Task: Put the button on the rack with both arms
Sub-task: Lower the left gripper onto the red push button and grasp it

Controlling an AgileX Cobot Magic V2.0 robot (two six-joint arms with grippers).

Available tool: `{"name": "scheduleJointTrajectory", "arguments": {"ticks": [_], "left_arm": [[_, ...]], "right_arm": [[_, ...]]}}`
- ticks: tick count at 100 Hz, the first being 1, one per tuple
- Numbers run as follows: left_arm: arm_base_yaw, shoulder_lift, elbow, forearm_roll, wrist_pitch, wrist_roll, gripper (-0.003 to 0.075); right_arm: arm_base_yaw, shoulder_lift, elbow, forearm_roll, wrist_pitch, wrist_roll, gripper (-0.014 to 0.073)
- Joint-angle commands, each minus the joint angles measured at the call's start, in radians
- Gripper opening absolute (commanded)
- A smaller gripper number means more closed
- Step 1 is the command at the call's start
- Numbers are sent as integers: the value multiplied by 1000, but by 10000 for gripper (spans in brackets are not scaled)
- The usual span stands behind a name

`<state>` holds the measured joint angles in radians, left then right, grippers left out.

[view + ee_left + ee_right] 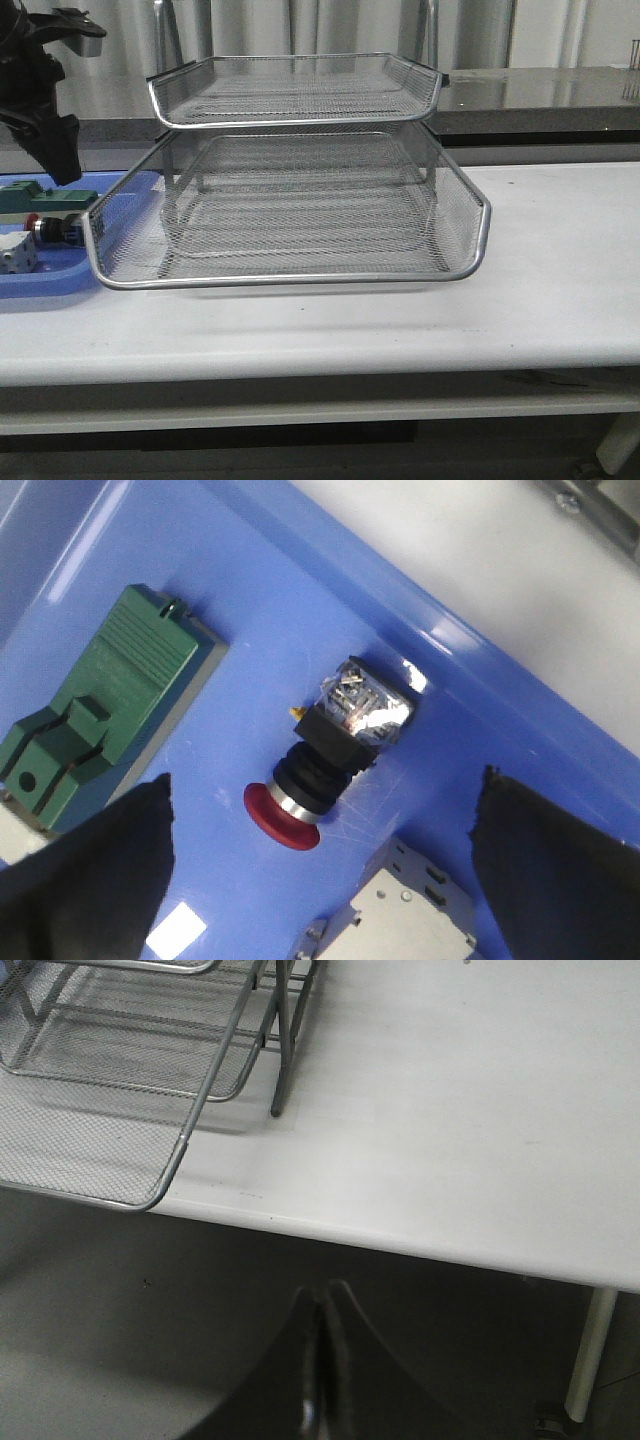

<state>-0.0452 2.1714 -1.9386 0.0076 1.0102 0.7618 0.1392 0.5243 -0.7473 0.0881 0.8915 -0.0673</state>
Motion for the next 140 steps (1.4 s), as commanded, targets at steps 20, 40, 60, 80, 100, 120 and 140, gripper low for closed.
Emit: {"name": "scheduleJointTrajectory", "arguments": {"ticks": [20, 40, 60, 80, 100, 120, 140], "left_arm": [[2, 10, -52, 50, -27, 12, 589], [2, 46, -58, 58, -55, 15, 589], [2, 84, -86, 56, -62, 15, 588], [2, 108, -105, 45, -75, 15, 588], [2, 140, -109, 41, -78, 15, 588], [2, 144, -109, 41, -88, 15, 588], [2, 152, -109, 31, -87, 15, 588]], "right_arm": [[0, 4, -31, -4, -59, -2, -68], [0, 4, -31, -4, -59, -2, -68], [0, 4, -31, -4, -59, -2, -68], [0, 4, -31, -4, -59, -2, -68], [0, 4, -31, -4, -59, -2, -68], [0, 4, -31, -4, -59, -2, -68], [0, 4, -31, -4, -59, -2, -68]]}}
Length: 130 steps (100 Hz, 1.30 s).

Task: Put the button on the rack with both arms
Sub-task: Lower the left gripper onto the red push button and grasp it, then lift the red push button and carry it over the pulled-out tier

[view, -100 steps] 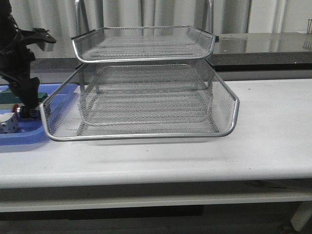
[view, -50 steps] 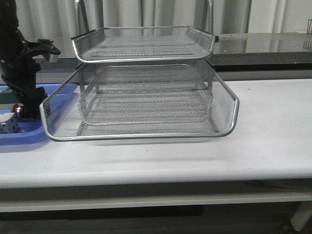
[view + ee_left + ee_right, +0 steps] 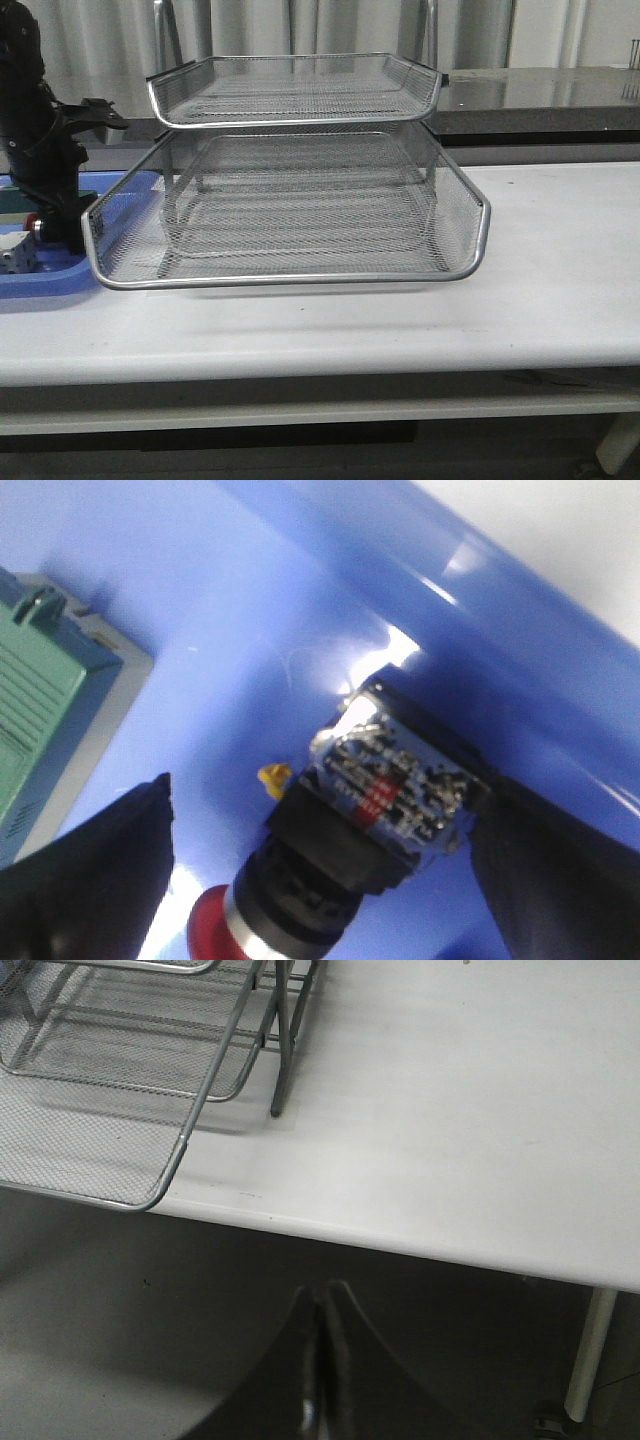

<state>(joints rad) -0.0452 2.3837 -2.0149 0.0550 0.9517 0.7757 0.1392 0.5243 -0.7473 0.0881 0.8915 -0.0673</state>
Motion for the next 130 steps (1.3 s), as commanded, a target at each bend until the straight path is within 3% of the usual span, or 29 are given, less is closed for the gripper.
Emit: {"name": "scheduleJointTrajectory", "arguments": {"ticks": [1, 17, 28, 60, 83, 99, 130], "left_arm": [[2, -60, -33, -17, -28, 1, 588], [2, -53, -33, -28, -26, 1, 587], [2, -53, -35, -28, -26, 1, 546], [2, -53, -35, -24, -24, 1, 206], [2, -53, -51, -8, 16, 1, 39], [4, -53, -121, -8, 82, 1, -13], [6, -55, -346, -13, 296, -24, -14]], "right_arm": [[0, 4, -31, -4, -59, -2, -68], [0, 4, -31, -4, -59, -2, -68], [0, 4, -31, -4, -59, -2, -68], [0, 4, -31, -4, -59, -2, -68], [0, 4, -31, -4, -59, -2, -68], [0, 4, -31, -4, -59, -2, -68], [0, 4, -31, -4, -59, -2, -68]]}}
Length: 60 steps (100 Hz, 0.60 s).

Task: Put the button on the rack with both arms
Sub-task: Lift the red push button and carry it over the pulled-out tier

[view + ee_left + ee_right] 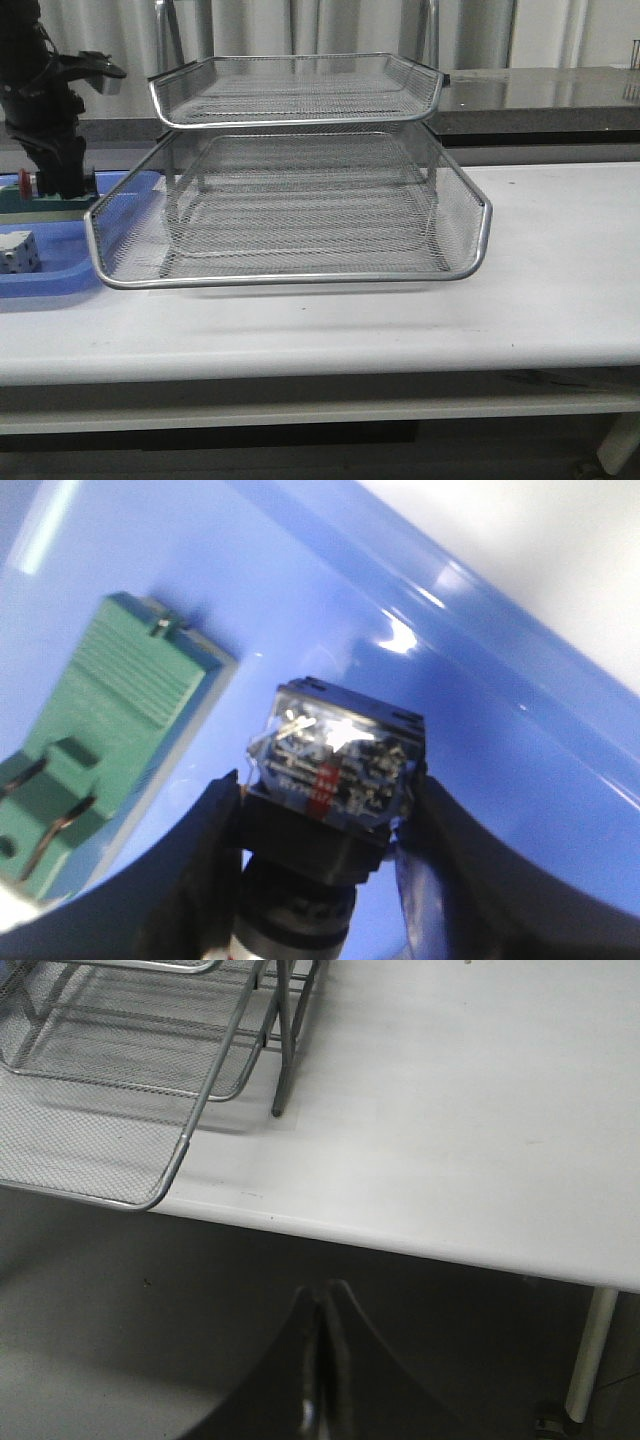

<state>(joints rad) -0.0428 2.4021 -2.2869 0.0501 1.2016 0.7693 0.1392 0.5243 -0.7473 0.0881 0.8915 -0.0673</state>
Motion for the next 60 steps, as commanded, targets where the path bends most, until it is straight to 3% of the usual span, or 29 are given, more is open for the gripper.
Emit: {"name": "scheduleJointTrajectory", "arguments": {"ticks": [1, 38, 60], "left_arm": [[4, -76, -83, -8, 52, -17, -14], [4, -222, -97, -30, 69, -102, -14], [4, -371, -14, -63, 69, -102, -14]], "right_arm": [[0, 4, -31, -4, -59, -2, -68], [0, 4, -31, -4, -58, -2, -68], [0, 4, -31, -4, -58, -2, -68]]}}
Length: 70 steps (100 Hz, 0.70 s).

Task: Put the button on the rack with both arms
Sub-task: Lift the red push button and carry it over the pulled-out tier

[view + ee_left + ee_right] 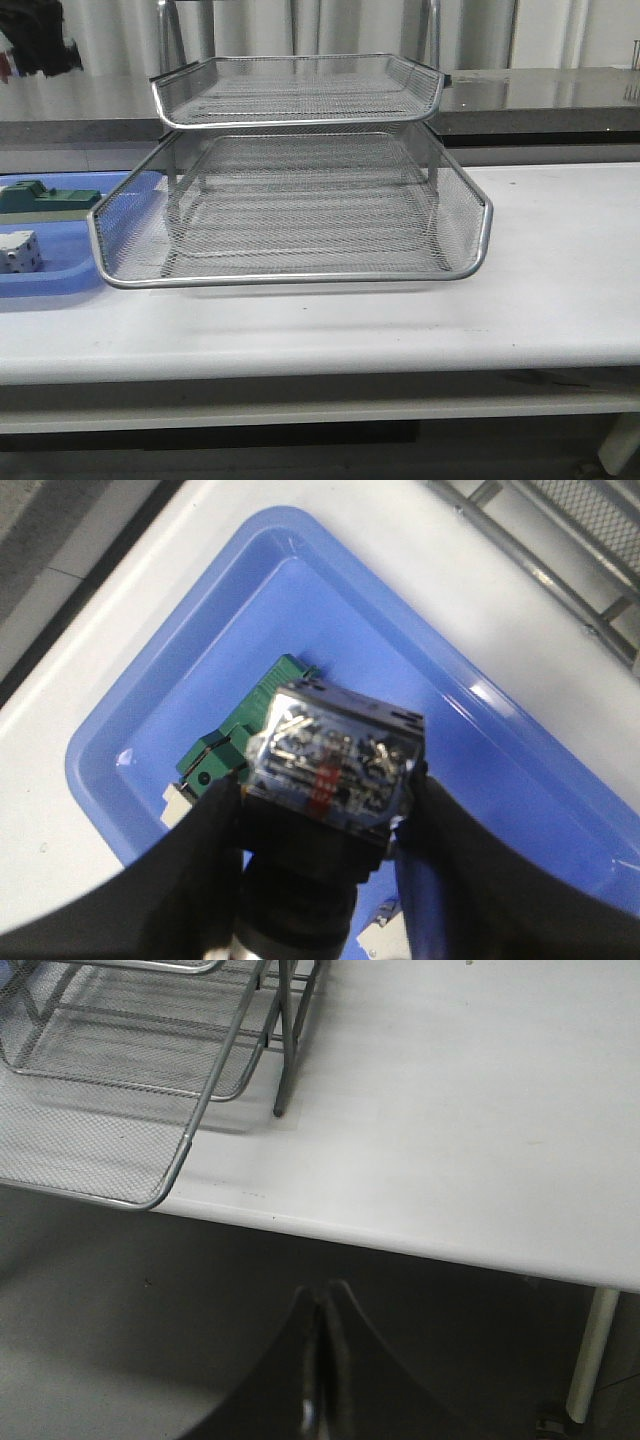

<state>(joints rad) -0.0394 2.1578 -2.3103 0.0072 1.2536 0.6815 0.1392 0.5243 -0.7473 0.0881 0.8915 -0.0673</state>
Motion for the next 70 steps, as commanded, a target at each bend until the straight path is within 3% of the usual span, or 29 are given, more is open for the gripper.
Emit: {"name": "scheduleJointTrajectory", "arguments": {"ticks": [1, 24, 49, 70], "left_arm": [[0, -138, 14, -20, 17, -14, -14], [0, -329, 187, -75, 17, -14, -14], [-2, -483, 324, -240, 17, -12, -14], [-89, -564, 392, -252, 17, -10, -15]], "right_arm": [[0, 4, -31, -4, -58, -2, -68], [0, 4, -31, -4, -58, -2, -68], [0, 4, -31, -4, -58, -2, -68], [0, 4, -31, -4, -58, -2, -68]]}}
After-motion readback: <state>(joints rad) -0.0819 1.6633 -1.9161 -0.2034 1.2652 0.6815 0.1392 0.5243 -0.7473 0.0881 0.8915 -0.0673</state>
